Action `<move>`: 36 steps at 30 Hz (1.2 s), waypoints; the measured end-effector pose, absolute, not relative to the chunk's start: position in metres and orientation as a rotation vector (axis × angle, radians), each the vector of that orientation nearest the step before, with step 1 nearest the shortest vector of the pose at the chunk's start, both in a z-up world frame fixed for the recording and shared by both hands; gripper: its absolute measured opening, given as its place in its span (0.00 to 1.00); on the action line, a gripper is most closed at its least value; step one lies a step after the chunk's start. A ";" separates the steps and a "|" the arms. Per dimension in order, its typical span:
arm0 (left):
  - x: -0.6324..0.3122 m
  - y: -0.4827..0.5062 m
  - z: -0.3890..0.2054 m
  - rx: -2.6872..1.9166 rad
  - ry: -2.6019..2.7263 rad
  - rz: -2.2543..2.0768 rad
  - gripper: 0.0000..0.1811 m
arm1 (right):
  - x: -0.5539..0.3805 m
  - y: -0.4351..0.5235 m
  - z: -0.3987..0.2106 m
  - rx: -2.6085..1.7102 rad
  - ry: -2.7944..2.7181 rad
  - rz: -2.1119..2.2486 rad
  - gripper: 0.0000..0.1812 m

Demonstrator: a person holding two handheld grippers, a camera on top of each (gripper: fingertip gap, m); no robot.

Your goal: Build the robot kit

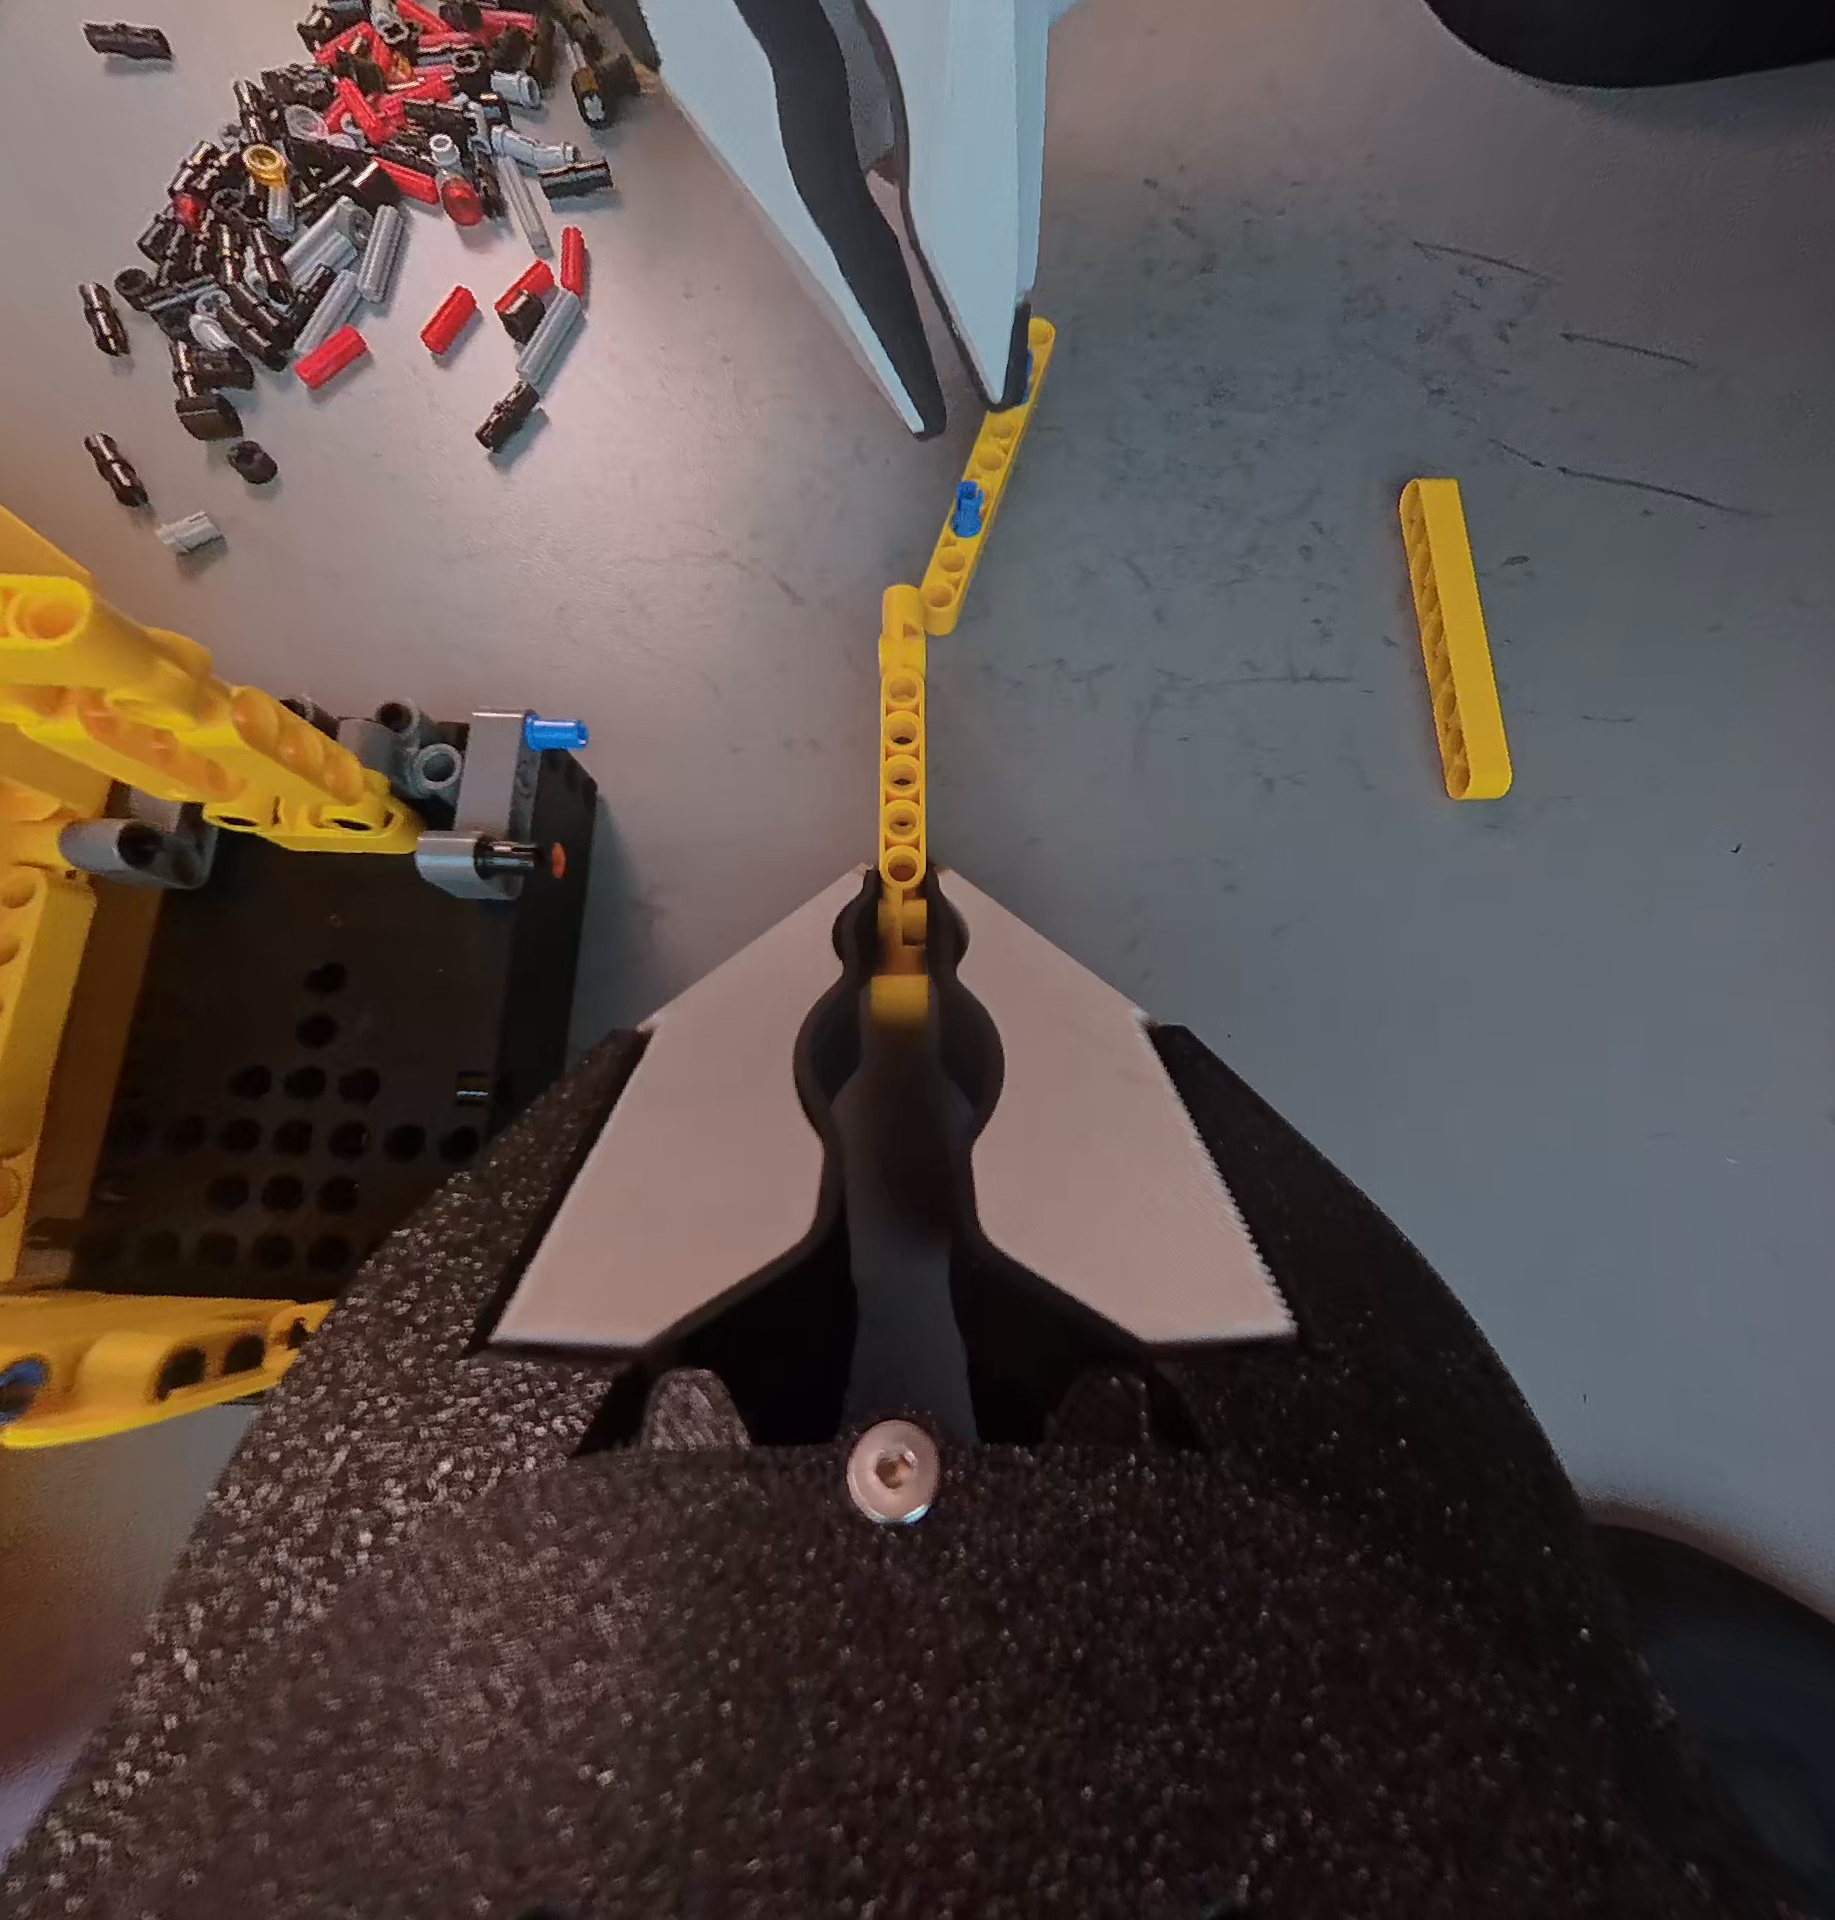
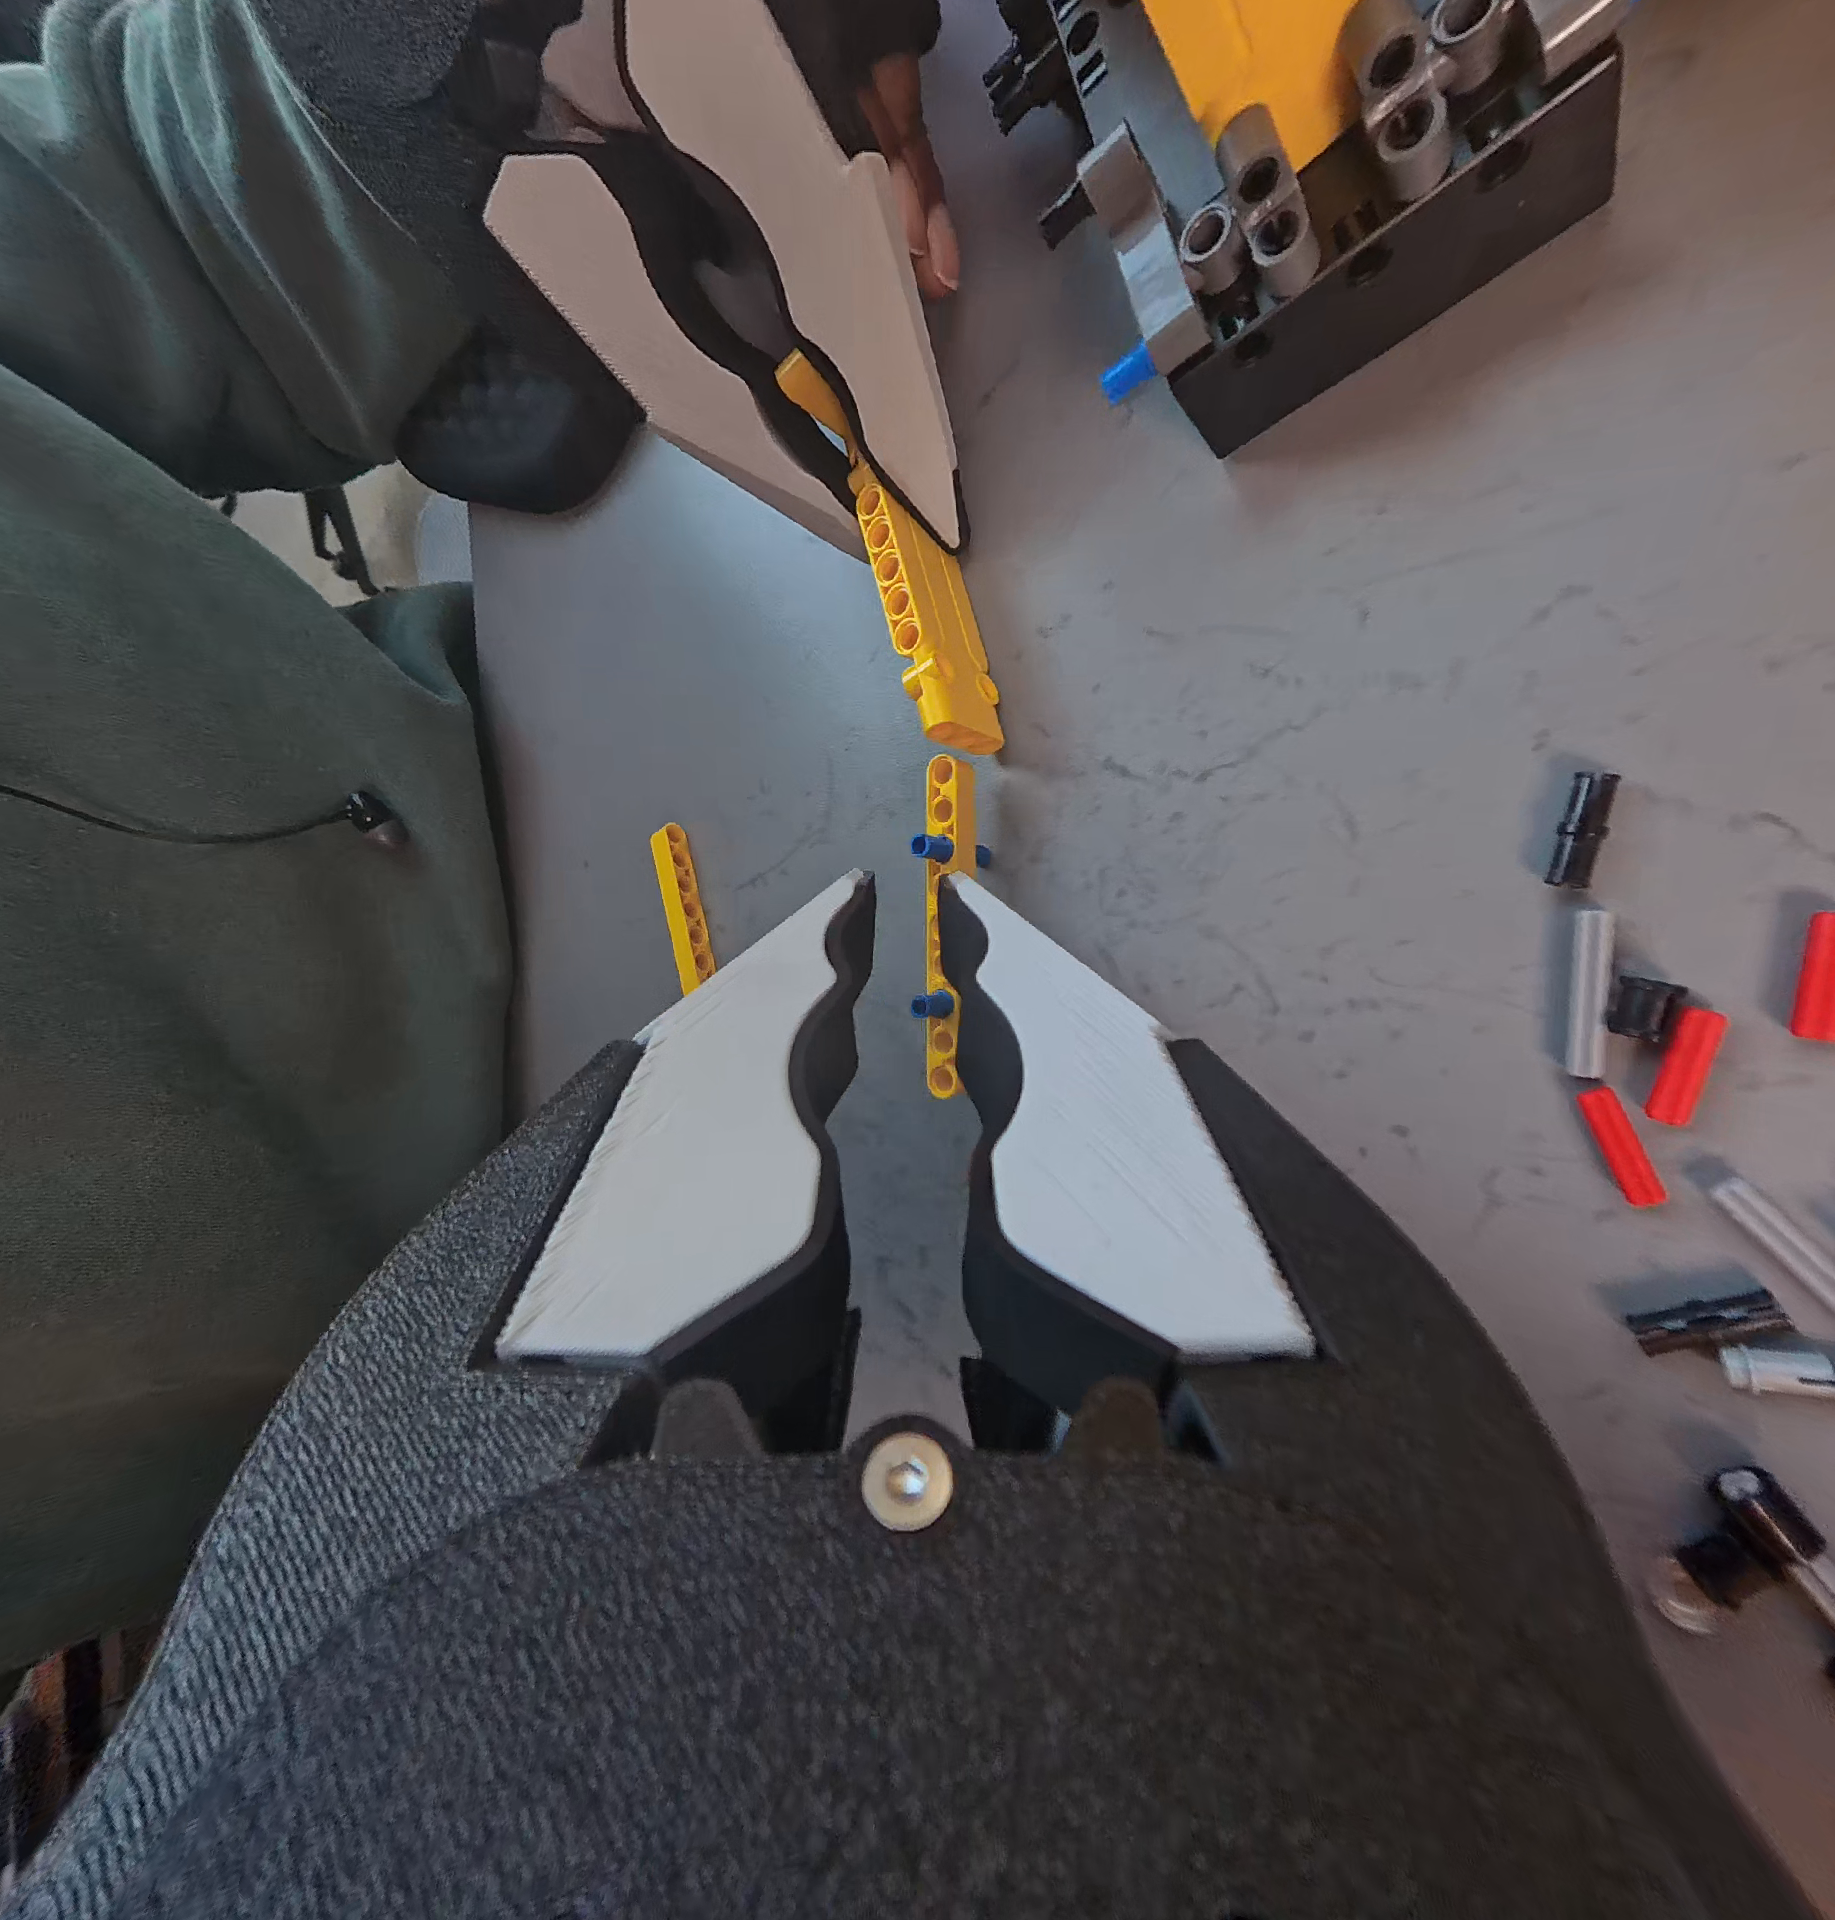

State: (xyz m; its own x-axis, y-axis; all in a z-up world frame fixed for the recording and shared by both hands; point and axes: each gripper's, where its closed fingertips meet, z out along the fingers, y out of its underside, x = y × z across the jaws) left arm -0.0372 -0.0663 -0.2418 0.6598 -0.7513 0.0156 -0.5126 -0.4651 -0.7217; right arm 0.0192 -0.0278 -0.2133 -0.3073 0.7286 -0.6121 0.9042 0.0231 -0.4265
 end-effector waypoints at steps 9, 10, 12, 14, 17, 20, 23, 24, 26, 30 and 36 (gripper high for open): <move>-0.036 -0.067 -0.212 -2.052 0.953 -0.470 0.03 | 0.003 -0.031 -0.187 1.587 2.846 -1.147 0.14; -0.032 -0.069 -0.204 -2.010 0.962 -0.484 0.03 | -0.002 -0.037 -0.181 1.555 2.948 -1.161 0.15; -0.022 -0.073 -0.188 -1.934 0.977 -0.514 0.03 | -0.008 -0.054 -0.173 1.480 3.092 -1.197 0.16; -0.015 -0.076 -0.177 -1.876 0.981 -0.537 0.03 | -0.012 -0.066 -0.171 1.430 3.173 -1.213 0.08; -0.013 -0.076 -0.158 -1.786 0.951 -0.536 0.04 | -0.014 -0.074 -0.157 1.465 3.163 -1.412 0.04; -0.006 -0.083 -0.115 -1.576 0.862 -0.652 0.04 | -0.008 -0.081 -0.118 1.521 2.936 -1.942 0.04; 0.001 -0.093 -0.082 -1.394 0.793 -0.747 0.04 | -0.001 -0.090 -0.089 1.524 2.712 -2.344 0.04; 0.003 -0.096 -0.077 -1.365 0.785 -0.766 0.04 | 0.000 -0.093 -0.085 1.523 2.687 -2.410 0.04; 0.006 -0.101 -0.070 -1.328 0.777 -0.812 0.04 | 0.002 -0.098 -0.081 1.515 2.648 -2.487 0.04; 0.014 -0.103 -0.071 -1.317 0.781 -0.841 0.04 | 0.001 -0.105 -0.081 1.502 2.616 -2.525 0.04; 0.013 -0.101 -0.071 -1.323 0.748 -0.890 0.03 | 0.000 -0.103 -0.083 1.539 2.597 -2.486 0.04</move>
State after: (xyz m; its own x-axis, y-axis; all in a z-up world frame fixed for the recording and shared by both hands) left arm 0.0128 -0.1012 -0.0708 0.4815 -0.8758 0.0346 0.1169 0.0250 -0.9928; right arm -0.0004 -0.1027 -0.0831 -0.4526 0.8912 0.0315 0.0075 0.0391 -0.9992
